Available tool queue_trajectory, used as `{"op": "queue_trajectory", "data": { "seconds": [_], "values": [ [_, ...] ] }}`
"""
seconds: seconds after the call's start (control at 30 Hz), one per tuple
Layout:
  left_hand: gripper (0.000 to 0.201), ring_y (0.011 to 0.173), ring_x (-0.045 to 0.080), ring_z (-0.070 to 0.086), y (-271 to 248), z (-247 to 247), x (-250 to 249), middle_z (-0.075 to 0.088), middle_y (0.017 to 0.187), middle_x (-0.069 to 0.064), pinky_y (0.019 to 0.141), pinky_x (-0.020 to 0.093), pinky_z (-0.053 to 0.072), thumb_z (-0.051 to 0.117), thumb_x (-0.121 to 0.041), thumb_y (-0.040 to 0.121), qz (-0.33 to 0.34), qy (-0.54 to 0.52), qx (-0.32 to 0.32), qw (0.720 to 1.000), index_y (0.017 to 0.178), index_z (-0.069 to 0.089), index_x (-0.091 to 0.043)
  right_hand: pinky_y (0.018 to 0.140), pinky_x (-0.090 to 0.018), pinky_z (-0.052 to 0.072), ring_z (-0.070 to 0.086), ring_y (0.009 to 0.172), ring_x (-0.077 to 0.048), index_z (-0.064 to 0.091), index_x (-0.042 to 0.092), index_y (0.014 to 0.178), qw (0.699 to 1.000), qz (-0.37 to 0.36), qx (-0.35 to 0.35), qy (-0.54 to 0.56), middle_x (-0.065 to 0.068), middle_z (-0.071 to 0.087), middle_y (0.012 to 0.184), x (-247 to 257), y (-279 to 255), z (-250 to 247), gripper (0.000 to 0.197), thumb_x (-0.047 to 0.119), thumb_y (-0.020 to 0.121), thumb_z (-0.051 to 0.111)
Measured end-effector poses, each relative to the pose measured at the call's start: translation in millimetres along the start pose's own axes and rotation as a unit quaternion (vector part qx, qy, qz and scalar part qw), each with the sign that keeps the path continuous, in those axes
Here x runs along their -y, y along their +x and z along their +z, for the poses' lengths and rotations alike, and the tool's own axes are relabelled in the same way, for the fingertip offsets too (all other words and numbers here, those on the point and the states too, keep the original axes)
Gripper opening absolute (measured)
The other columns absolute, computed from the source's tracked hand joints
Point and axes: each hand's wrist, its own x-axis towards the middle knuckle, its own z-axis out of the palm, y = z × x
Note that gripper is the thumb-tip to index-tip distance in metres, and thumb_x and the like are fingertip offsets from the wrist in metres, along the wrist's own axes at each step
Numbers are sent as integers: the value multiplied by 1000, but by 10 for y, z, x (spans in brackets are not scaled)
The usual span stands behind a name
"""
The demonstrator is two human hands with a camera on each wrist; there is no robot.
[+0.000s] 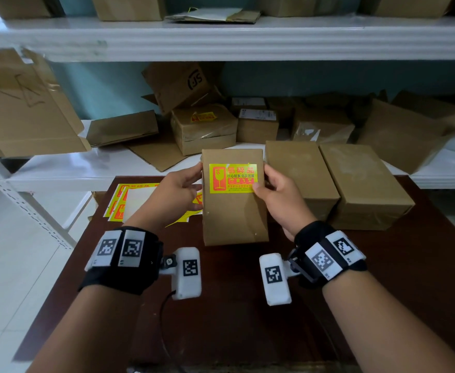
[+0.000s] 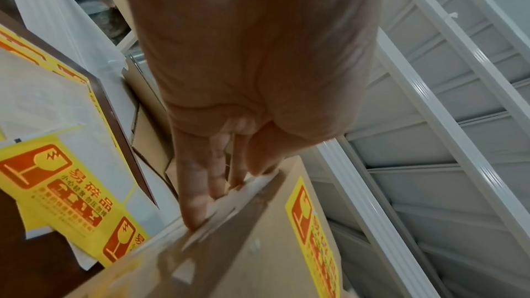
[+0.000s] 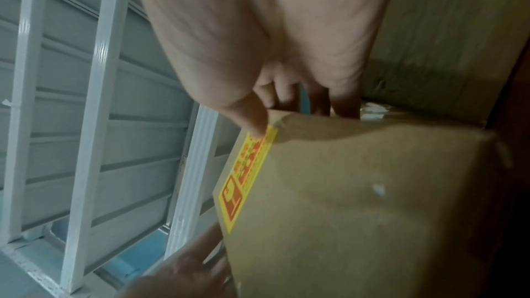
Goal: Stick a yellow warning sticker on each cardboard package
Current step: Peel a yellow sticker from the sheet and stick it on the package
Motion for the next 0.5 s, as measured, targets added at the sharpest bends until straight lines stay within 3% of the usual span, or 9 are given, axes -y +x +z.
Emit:
{"op": "queue_trajectory", "data": {
  "seconds": [0.1,0.17,0.2,0.27,0.37,0.43,0.5],
  "values": [
    [68,143,19,38,-24,22,-55,41,157,-6,113,49,39,53,-5,98,18,25,-14,999,150,37,-46,99,-25,51,63,104,10,50,22,141,999,12,-30,26,19,68,118,94,-37,67,58,41,91,71],
    [68,144,13,37,-38,31,-71,35,160,-12,115,51,36,60,-22,96,32,1,17,999,147,31,-58,83,-8,46,58,90,17,40,17,139,998,27,-32,46,25,60,108,170,-56,78,68,41,87,76],
    [71,142,9,40,-46,42,-78,33,160,-16,113,50,39,65,-32,91,38,-12,37,999,146,29,-61,79,-7,42,55,93,16,26,17,153,998,32,-36,50,26,55,109,191,-55,81,90,41,84,79],
    [85,139,7,44,-59,59,-68,30,160,-21,110,46,44,75,-46,80,43,-10,57,997,146,25,-62,91,-17,41,53,117,1,3,20,161,997,31,-58,46,19,52,128,200,-44,112,122,47,75,84],
    [98,145,15,37,-48,106,-66,28,161,-23,112,51,41,81,-56,70,69,25,55,996,145,19,-66,115,-39,37,39,141,-14,-5,23,160,995,33,-89,5,6,36,156,195,-45,203,149,68,50,85],
    [100,145,17,38,-39,114,-54,31,160,-21,110,52,42,82,-54,68,72,28,49,996,145,20,-67,115,-44,39,43,139,-16,-2,24,160,994,30,-106,2,4,40,154,176,-44,225,153,71,42,83],
    [101,141,19,44,-40,111,-46,34,158,-19,107,52,46,84,-53,66,70,24,47,996,144,22,-67,111,-41,43,51,127,-11,5,24,160,994,18,-112,7,11,51,138,159,-43,196,144,63,49,89]
  ]
}}
